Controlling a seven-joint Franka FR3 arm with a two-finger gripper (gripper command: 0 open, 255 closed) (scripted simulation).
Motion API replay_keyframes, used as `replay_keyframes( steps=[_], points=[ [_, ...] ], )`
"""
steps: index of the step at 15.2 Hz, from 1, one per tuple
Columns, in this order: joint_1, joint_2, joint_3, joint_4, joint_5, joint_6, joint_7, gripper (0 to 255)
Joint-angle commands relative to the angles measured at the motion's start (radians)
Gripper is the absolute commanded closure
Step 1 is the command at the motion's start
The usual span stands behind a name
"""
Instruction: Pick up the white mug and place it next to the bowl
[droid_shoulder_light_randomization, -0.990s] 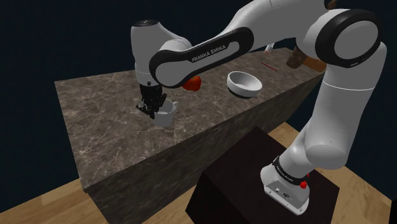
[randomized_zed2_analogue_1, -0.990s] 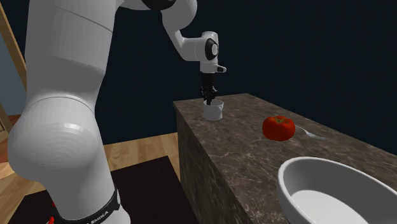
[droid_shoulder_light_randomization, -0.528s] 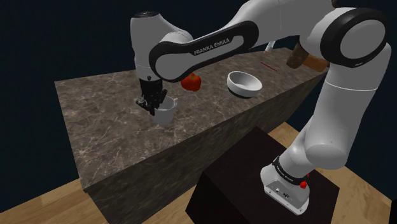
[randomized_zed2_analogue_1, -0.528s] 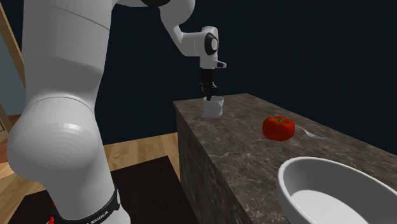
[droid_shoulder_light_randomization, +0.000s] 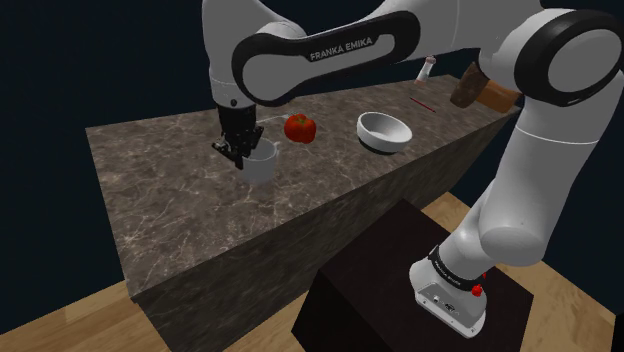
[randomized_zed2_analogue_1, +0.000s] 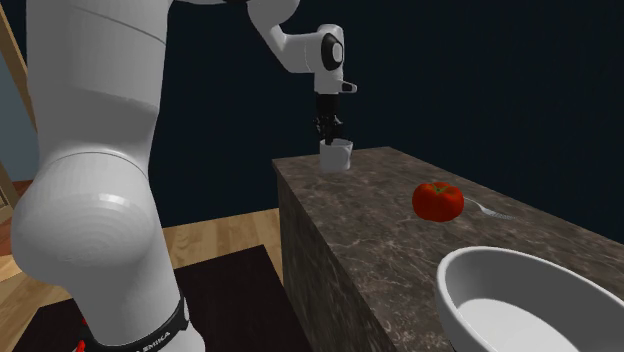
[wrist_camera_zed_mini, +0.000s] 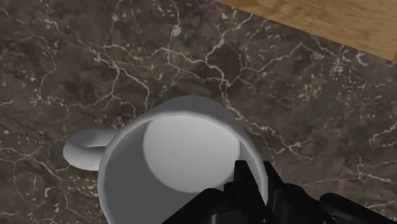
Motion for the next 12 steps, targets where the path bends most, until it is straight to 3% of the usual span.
replay_keyframes(
  steps=[1,12],
  points=[
    [-0.001,-0.009,0.002,0.018,0.005,-0.026,-0.005,255],
    [-0.001,-0.039,0.008,0.129,0.023,-0.163,-0.019,255]
  ],
)
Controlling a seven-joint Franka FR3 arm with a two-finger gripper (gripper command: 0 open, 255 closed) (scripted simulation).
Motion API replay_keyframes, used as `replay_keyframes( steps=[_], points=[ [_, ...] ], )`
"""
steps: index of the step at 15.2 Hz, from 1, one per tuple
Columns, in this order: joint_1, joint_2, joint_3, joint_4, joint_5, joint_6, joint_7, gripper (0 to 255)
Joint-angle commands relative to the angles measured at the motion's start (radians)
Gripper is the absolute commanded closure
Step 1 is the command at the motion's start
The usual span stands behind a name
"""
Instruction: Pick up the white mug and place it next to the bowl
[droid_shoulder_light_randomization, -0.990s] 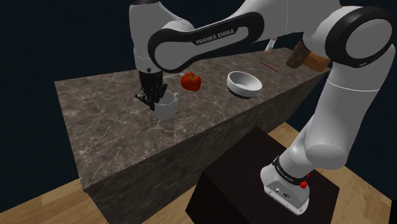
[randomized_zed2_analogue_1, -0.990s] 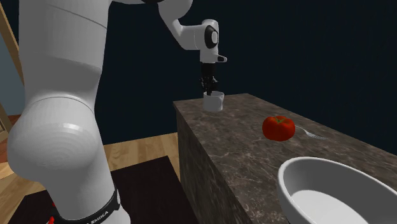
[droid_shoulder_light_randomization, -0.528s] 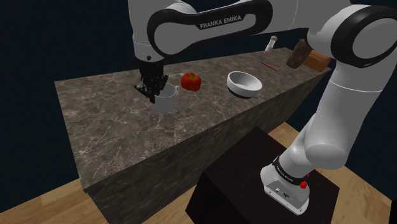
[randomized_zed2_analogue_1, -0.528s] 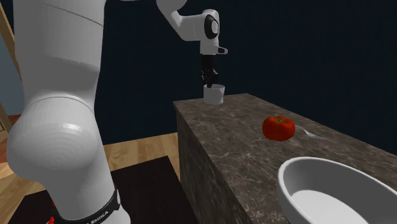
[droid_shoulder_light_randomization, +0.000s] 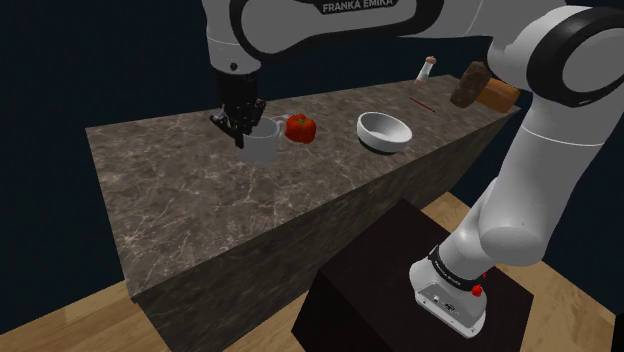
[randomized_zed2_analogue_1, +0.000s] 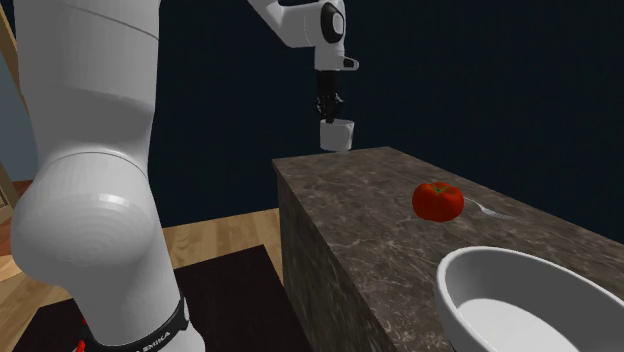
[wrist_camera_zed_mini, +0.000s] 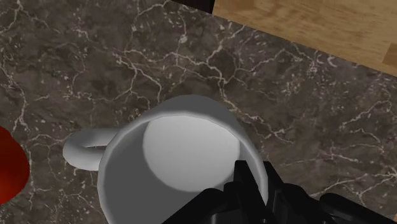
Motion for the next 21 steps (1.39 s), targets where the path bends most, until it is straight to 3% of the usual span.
replay_keyframes(
  steps=[1,5,13,21],
  points=[
    [0.001,-0.001,0.001,0.024,0.001,-0.025,-0.001,255],
    [0.003,-0.004,0.002,0.063,0.003,-0.067,-0.004,255],
    [-0.13,-0.202,-0.064,-0.175,0.082,0.001,-0.206,255],
    [-0.227,-0.332,-0.163,-0.324,0.114,0.034,-0.411,255]
  ],
)
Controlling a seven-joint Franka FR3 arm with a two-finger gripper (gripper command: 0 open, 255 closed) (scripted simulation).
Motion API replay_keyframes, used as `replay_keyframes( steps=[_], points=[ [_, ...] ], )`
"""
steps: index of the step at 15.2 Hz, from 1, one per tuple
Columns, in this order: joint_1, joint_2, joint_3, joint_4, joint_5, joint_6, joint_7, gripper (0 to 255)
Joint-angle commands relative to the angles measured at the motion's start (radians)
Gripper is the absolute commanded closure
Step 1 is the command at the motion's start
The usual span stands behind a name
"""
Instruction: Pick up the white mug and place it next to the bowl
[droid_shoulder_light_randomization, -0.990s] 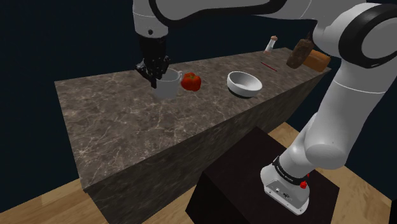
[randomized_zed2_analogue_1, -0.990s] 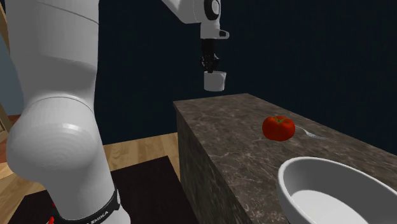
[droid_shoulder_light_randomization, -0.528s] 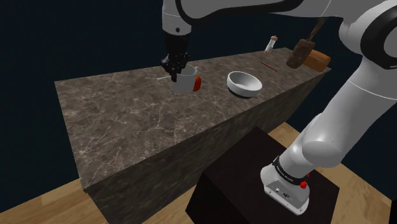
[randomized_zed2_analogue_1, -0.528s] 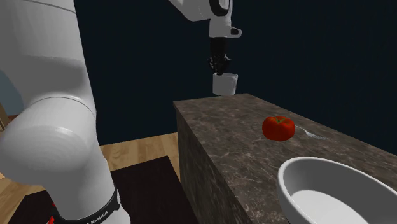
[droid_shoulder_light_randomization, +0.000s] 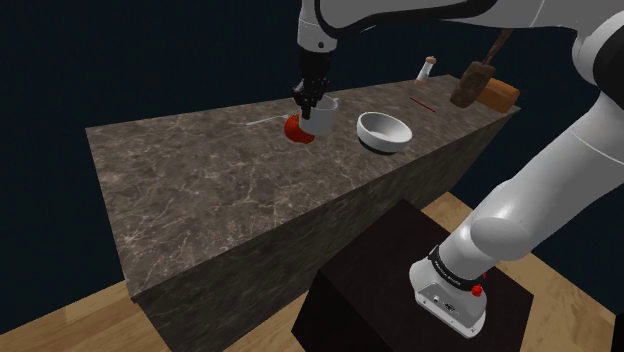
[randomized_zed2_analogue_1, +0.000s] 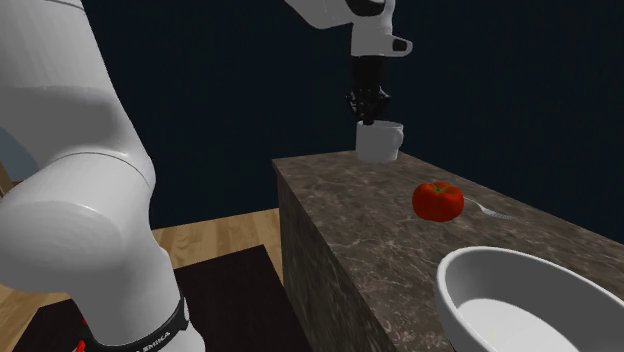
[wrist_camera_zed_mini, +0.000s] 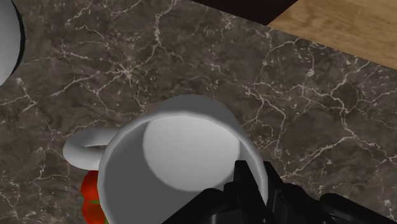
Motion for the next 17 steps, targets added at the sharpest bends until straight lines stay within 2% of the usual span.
replay_keyframes(
  steps=[1,9,17],
  points=[
    [-0.022,-0.023,-0.026,-0.029,0.003,0.009,-0.051,255],
    [-0.109,-0.077,-0.138,-0.093,-0.008,0.027,-0.247,255],
    [-0.195,-0.066,-0.25,-0.085,-0.033,0.039,-0.436,255]
  ],
)
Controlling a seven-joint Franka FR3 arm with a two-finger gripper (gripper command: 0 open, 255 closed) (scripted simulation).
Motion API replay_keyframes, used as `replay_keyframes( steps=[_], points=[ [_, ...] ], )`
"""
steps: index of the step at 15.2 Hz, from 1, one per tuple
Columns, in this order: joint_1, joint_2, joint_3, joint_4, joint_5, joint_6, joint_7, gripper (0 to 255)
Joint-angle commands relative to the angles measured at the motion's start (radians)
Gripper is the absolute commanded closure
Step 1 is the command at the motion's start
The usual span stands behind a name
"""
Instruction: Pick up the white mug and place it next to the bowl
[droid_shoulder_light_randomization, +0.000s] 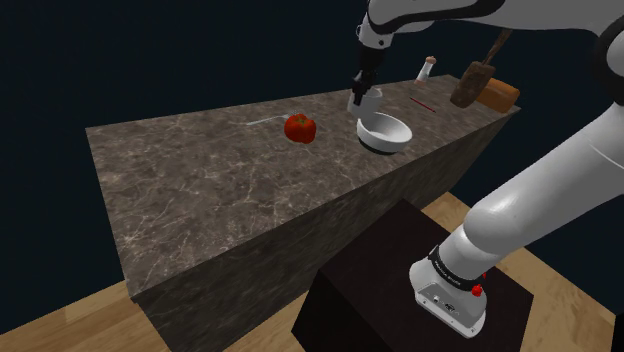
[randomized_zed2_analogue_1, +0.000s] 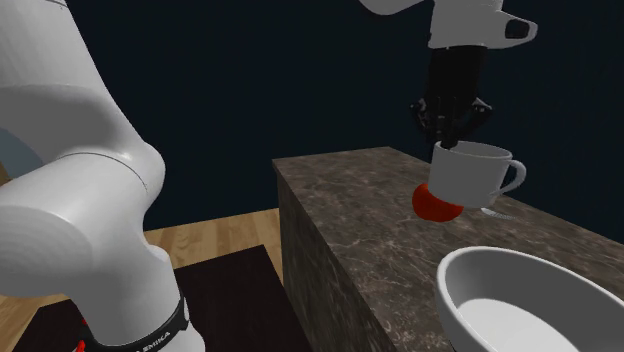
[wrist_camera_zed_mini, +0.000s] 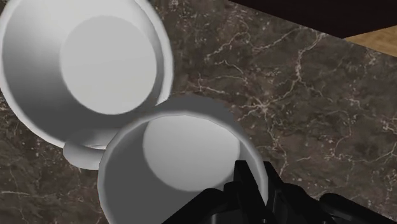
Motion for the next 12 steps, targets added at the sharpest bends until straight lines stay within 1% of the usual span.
replay_keyframes(
  steps=[1,7,12],
  points=[
    [-0.022,0.012,-0.028,0.011,-0.007,0.004,-0.049,255],
    [-0.087,0.067,-0.106,0.071,-0.019,0.007,-0.187,255],
    [-0.14,0.138,-0.165,0.153,-0.019,0.004,-0.301,255]
  ],
)
